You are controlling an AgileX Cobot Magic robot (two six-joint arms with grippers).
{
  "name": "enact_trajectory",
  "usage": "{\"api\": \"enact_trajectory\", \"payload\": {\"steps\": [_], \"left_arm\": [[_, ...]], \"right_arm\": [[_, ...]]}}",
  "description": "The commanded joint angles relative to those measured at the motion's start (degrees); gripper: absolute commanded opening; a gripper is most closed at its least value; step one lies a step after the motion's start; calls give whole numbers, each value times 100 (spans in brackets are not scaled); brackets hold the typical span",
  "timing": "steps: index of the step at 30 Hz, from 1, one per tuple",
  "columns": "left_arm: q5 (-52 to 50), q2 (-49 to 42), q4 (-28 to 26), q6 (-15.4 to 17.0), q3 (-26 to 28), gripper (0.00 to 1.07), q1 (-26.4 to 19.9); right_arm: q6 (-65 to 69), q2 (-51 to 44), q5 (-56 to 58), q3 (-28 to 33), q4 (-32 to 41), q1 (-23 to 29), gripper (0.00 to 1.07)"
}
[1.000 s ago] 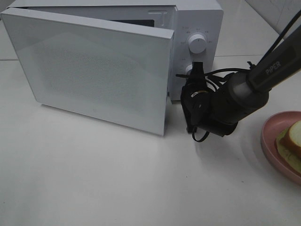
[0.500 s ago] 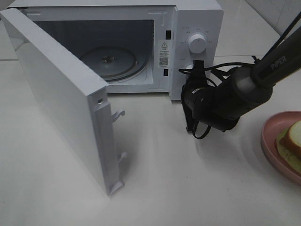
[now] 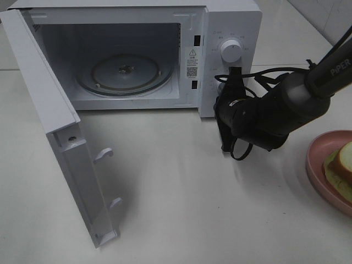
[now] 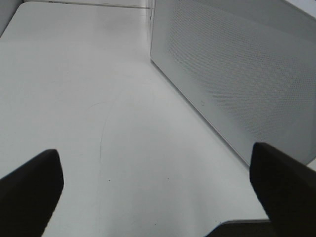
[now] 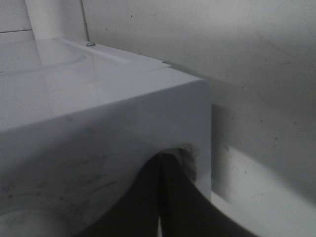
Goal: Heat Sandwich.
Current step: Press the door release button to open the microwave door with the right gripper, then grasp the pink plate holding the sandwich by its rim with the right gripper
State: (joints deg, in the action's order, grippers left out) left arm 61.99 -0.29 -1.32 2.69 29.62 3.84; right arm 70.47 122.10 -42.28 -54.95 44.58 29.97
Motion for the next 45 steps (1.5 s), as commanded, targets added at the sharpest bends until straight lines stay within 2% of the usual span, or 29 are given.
{"api": "enact_trajectory", "payload": {"steps": [1, 14, 26, 30, 31, 33, 41, 45], "left_arm": [[-74, -132, -40, -11, -11, 97, -29], [-74, -132, -40, -11, -11, 97, -29], [-74, -132, -40, -11, -11, 97, -29], [-74, -132, -34, -11, -11, 97, -29], [-74, -132, -34, -11, -11, 97, -29], [-74, -132, -34, -11, -11, 97, -29], [-74, -132, -34, -11, -11, 97, -29], [-74, -132, -34, -11, -11, 97, -29]], "right_arm": [[246, -327, -716, 166, -160, 155, 0], [223, -854, -556, 991, -17, 441, 0], [-6, -1925, 74, 2011, -298, 550, 0], [-659, -2389, 722, 2212, -602, 539, 0], [-1295, -2613, 1295, 2217, -642, 539, 0], [-1925, -2819, 1725, 2217, -642, 539, 0], [-4039, -3249, 3014, 2212, -642, 539, 0], [-4618, -3312, 3759, 2206, -670, 275, 1]]}}
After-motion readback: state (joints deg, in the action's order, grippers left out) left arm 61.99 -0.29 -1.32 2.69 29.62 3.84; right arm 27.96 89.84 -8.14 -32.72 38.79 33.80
